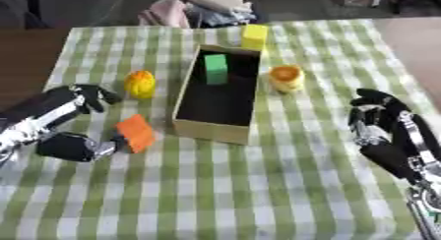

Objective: Pick up objects on the table and place them in the box.

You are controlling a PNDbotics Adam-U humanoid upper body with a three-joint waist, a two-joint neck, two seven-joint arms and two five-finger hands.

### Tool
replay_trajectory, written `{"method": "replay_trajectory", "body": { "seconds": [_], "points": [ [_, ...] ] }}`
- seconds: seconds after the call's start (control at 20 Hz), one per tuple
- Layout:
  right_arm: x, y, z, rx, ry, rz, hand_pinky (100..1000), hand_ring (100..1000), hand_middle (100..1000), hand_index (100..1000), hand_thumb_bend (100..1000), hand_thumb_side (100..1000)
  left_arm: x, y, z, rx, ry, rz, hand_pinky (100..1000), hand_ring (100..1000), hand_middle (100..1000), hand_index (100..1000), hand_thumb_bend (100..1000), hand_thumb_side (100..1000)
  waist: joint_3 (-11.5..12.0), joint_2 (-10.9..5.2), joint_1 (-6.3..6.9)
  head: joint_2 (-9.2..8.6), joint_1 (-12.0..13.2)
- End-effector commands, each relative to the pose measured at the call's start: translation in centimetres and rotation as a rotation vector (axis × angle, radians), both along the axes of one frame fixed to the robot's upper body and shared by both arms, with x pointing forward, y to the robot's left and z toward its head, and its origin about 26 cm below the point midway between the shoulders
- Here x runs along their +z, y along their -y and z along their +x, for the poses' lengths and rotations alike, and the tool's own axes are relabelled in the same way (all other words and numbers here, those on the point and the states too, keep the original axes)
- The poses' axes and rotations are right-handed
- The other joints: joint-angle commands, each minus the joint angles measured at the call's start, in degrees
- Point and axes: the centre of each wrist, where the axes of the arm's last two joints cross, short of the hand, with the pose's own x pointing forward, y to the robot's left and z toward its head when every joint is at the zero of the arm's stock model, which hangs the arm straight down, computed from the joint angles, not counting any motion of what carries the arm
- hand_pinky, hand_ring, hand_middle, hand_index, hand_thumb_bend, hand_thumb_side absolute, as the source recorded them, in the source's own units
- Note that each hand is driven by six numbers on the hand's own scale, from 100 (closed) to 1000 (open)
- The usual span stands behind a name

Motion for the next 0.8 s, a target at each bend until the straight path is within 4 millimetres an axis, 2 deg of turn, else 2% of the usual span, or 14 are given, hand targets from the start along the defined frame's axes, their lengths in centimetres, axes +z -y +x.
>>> {"method": "replay_trajectory", "body": {
  "seconds": [0.05,0.4,0.8],
  "points": [
    [0.6,0.2,0.0,0.007,0.020,-0.016,597,561,677,831,100,419,0.9,0.1,0.2,-0.010,-0.006,0.063,747,745,791,882,463,549,-0.16,-1.57,0.80,0.27,-0.09],
    [0.6,0.2,0.0,0.010,0.020,-0.015,597,561,677,831,100,419,0.2,0.4,1.0,0.025,-0.021,0.076,745,734,788,879,514,581,-0.26,-1.60,0.75,0.27,0.00],
    [0.6,0.1,0.0,0.010,0.020,-0.013,597,561,676,830,100,418,-1.6,0.7,2.3,0.067,-0.054,0.068,741,727,778,875,539,603,-0.56,-1.46,0.74,0.27,0.17]
  ]
}}
